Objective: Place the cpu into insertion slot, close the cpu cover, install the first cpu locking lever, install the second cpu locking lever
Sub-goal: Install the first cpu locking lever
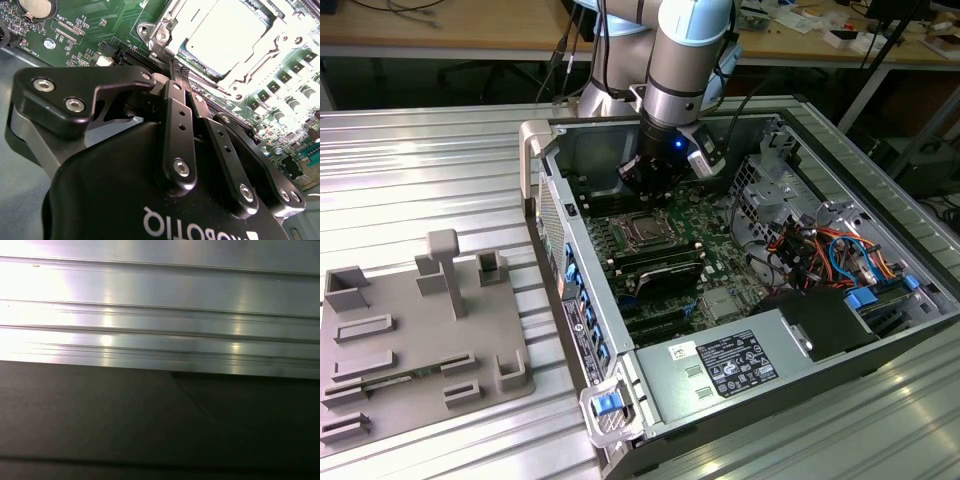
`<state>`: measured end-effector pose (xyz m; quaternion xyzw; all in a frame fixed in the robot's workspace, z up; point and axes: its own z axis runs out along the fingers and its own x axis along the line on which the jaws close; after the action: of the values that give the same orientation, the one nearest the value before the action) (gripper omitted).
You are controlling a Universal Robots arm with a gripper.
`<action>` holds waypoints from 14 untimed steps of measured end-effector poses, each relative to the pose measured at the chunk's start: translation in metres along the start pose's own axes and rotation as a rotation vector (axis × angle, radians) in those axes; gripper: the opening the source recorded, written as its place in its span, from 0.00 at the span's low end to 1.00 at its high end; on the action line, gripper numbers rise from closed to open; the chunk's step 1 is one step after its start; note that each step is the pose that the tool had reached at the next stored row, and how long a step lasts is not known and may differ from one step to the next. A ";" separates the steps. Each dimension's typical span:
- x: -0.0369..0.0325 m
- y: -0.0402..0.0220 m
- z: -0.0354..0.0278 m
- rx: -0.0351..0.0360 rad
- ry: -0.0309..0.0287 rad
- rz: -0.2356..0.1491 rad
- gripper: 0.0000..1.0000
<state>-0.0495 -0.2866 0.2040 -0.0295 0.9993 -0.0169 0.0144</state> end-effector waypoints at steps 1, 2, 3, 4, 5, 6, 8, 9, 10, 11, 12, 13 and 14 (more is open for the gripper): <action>0.0000 0.0000 0.0000 0.0000 0.0000 0.000 0.11; 0.0000 0.0000 0.0000 0.0001 0.0000 0.000 0.11; 0.0000 0.0000 0.0000 0.0001 0.0000 0.000 0.11; 0.0000 0.0000 0.0000 0.0001 0.0000 0.000 0.11; 0.0000 0.0000 0.0001 0.0001 0.0001 0.000 0.11; 0.0000 0.0000 0.0001 0.0000 0.0000 0.000 0.11; 0.0000 0.0000 0.0001 0.0000 0.0000 0.000 0.11; 0.0000 0.0000 0.0001 0.0000 0.0000 0.000 0.11; 0.0000 0.0000 0.0001 0.0000 0.0000 0.000 0.11; 0.0000 0.0000 0.0001 0.0001 0.0001 0.000 0.11; 0.0000 0.0000 0.0001 0.0000 0.0001 0.000 0.11; 0.0000 0.0000 0.0002 0.0000 0.0000 0.000 0.11; 0.0000 0.0000 0.0002 0.0000 0.0000 0.000 0.11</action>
<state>-0.0495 -0.2866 0.2038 -0.0295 0.9993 -0.0169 0.0144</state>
